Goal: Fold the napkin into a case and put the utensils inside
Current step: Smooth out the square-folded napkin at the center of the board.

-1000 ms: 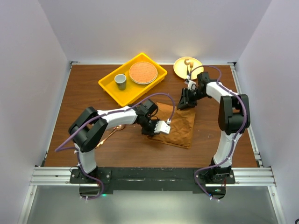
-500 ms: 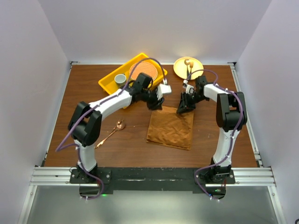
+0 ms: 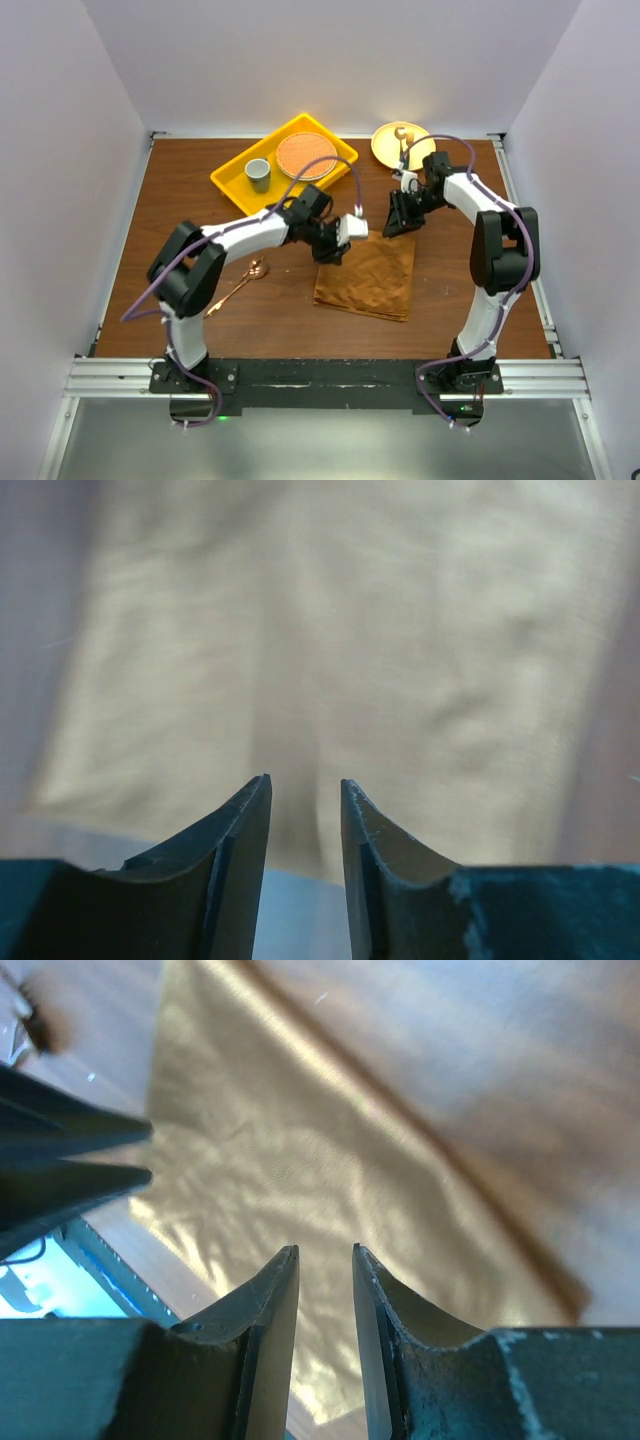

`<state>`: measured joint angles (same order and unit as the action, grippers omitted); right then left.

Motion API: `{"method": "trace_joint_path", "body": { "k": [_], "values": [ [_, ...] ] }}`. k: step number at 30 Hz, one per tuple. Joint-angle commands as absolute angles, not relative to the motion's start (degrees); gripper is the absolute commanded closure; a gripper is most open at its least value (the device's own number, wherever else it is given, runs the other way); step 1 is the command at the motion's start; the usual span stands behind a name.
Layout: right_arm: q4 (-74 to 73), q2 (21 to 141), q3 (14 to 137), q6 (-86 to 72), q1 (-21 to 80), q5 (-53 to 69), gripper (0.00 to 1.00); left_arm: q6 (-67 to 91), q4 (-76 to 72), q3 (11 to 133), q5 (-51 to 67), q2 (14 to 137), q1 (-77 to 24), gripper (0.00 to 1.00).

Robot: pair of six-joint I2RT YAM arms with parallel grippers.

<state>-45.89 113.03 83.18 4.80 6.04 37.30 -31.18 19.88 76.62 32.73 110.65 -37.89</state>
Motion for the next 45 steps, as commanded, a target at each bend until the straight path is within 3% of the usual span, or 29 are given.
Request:
{"method": "trace_joint_path", "body": {
  "k": [1,14,33,45],
  "values": [
    [-48.2,106.6,76.4,7.6,6.2,37.8,0.67,-41.1,19.3,67.5,32.7,98.9,-46.6,0.60],
    [-42.6,111.1,71.6,6.1,6.2,32.3,0.69,-43.1,12.9,64.5,25.6,102.2,-57.7,0.65],
    [-42.2,111.7,71.3,5.9,6.2,31.5,0.69,-42.0,11.2,64.6,22.2,106.6,-61.3,0.65],
    [-42.3,111.8,70.9,6.1,6.2,31.4,0.69,-42.2,9.8,63.2,20.2,107.1,-61.3,0.70]
  ]
}}
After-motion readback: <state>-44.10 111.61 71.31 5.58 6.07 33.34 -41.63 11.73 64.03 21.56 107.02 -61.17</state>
